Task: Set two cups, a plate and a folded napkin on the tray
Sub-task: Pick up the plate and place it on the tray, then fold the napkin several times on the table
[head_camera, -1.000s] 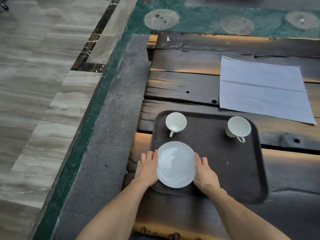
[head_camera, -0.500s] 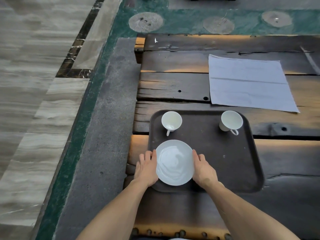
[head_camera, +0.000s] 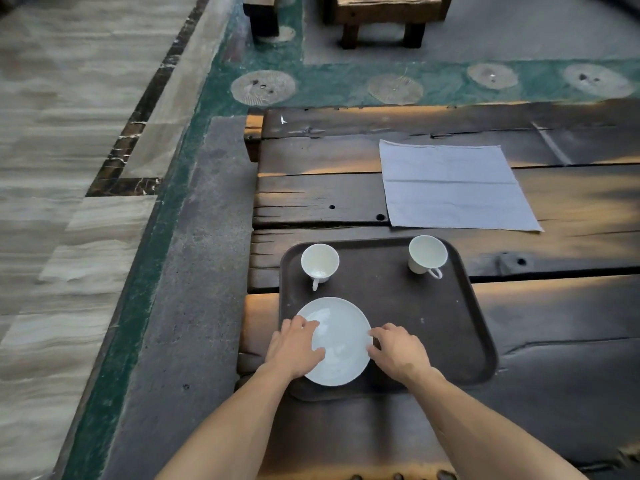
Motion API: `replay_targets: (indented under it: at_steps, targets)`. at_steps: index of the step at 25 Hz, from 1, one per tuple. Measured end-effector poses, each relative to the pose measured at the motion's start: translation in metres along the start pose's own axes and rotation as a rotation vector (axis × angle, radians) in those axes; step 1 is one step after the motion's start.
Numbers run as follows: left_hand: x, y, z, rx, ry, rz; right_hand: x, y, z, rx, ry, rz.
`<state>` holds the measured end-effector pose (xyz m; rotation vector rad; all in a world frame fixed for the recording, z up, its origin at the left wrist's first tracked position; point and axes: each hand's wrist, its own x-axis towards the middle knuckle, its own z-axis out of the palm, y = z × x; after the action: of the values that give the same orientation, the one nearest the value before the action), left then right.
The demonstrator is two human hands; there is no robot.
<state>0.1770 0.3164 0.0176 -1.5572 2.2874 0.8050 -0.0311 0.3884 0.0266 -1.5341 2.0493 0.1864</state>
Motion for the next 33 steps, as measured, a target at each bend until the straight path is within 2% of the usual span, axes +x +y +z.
replay_targets:
  at_steps: [8,14,21,28,33]
  targets:
    - [0.008,0.083,-0.01,-0.043,-0.058,0.059,-0.003,0.062,-0.032,-0.017,0.087,-0.067]
    - [0.018,0.168,-0.011,-0.009,-0.017,0.085,-0.009,0.14,-0.072,-0.021,0.161,-0.091]
    - [0.035,0.264,-0.008,-0.006,0.016,0.069,-0.012,0.231,-0.12,0.039,0.148,-0.149]
    - [0.052,0.328,-0.019,-0.012,0.016,0.109,-0.008,0.275,-0.151,0.082,0.13,-0.185]
    - [0.069,0.344,-0.036,0.009,0.044,0.137,0.009,0.283,-0.171,0.059,0.164,-0.2]
